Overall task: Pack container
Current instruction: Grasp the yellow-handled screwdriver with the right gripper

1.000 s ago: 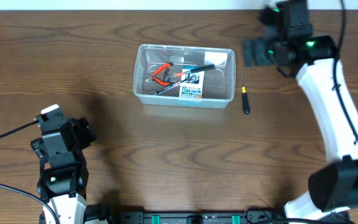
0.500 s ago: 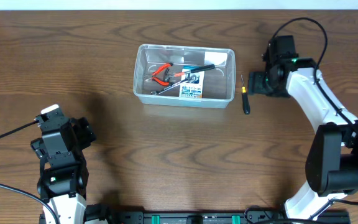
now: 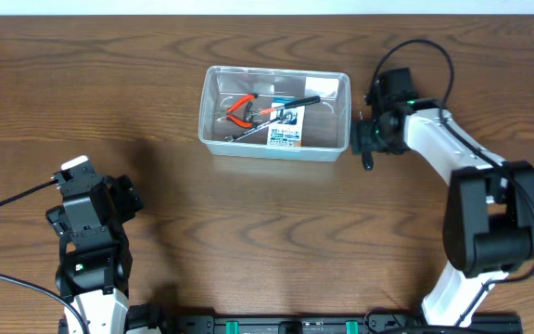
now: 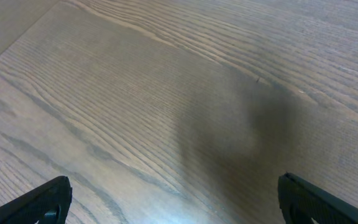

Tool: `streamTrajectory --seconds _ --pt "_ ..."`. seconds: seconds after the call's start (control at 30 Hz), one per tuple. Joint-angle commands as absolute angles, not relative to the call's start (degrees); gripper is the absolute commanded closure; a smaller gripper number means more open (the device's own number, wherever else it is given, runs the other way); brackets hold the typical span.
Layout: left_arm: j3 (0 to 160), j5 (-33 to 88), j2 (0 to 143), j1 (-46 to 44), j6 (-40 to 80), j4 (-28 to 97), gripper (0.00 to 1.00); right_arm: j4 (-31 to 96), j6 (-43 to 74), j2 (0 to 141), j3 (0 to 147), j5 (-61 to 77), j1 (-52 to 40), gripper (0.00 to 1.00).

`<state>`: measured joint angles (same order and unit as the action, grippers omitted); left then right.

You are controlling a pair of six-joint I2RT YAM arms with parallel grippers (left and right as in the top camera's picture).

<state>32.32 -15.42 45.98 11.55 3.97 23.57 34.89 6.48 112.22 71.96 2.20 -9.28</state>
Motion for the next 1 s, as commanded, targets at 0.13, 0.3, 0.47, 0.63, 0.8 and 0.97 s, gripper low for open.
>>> streamTrajectory --seconds 0.13,0.3,0.47,0.63,0.8,0.97 --pt "33.23 -16.14 45.98 11.42 3.03 23.55 0.02 34.22 5.72 118.48 71.50 3.03 -9.43 0.42" --pt "33.23 -16.14 45.98 11.42 3.03 23.55 0.02 34.20 5.69 119.15 71.50 3.01 -9.30 0.55" --pt "33.23 -16.14 45.98 11.42 3.03 23.55 0.02 34.09 5.72 119.15 71.50 3.01 -9.34 0.76" --pt "33.23 -16.14 45.98 11.42 3.03 23.55 0.02 34.74 5.69 118.85 71.68 2.81 -9.15 0.99" --pt "33.23 -16.14 45.98 11.42 3.03 23.55 0.02 37.69 5.72 115.57 74.08 2.81 -8.12 0.99" --pt "33.23 -16.14 45.98 11.42 3.03 23.53 0.02 41.21 5.72 105.86 80.29 3.09 -8.43 0.99"
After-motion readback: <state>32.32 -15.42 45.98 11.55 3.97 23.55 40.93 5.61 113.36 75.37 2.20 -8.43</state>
